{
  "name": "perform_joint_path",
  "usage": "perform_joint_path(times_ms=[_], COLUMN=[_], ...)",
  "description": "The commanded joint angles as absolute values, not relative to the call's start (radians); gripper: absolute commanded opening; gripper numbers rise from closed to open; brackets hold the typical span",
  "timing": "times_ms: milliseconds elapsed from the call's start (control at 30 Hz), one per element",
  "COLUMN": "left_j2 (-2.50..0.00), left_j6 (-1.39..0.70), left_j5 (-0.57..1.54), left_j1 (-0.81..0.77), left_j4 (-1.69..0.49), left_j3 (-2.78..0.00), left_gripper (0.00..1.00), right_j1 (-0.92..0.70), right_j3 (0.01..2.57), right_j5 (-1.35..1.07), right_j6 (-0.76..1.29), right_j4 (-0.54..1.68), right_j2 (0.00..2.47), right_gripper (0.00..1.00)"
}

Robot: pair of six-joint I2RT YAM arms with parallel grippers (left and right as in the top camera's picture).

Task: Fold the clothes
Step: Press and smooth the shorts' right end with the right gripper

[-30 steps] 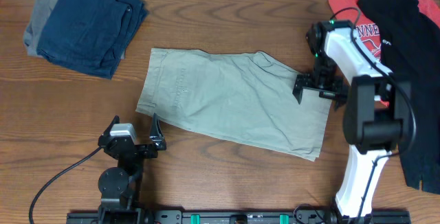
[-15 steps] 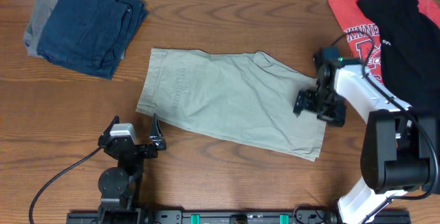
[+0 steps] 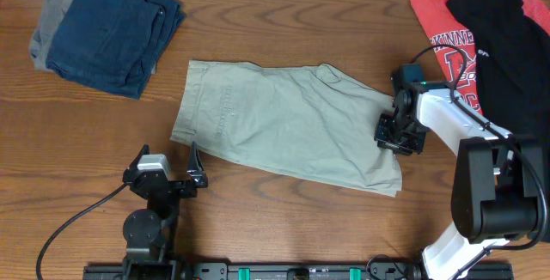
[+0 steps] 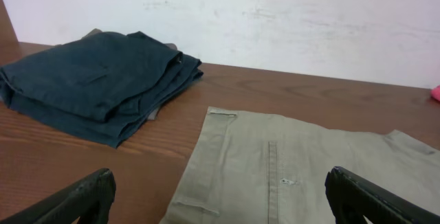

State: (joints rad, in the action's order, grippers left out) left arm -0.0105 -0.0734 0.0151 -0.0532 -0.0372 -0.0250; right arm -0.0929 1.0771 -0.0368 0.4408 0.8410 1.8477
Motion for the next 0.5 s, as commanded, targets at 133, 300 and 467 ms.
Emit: perform_joint_path(times_ms=[133, 300, 467], left_j2=[-0.004, -0.004, -0.004], left_j6=[-0.060, -0.060, -0.060], left_j5=[-0.012, -0.012, -0.012], left_j1=[-0.049, -0.049, -0.049], left_j4=[-0.072, -0.072, -0.073], left_j3=[-0.004, -0.004, -0.004], left_gripper=[0.98, 0.98, 0.98], right_j1=[-0.056, -0.003, 0.055], right_j3=[1.052, 1.061, 1.097], right_j5=[0.117, 0.123, 0.034], right_j6=[0.458, 0.418, 0.279], right_j4=[0.738, 0.627, 0.524], right_j2=[1.857, 1.857, 1.857], right_gripper=[0.20, 0.23, 0.14])
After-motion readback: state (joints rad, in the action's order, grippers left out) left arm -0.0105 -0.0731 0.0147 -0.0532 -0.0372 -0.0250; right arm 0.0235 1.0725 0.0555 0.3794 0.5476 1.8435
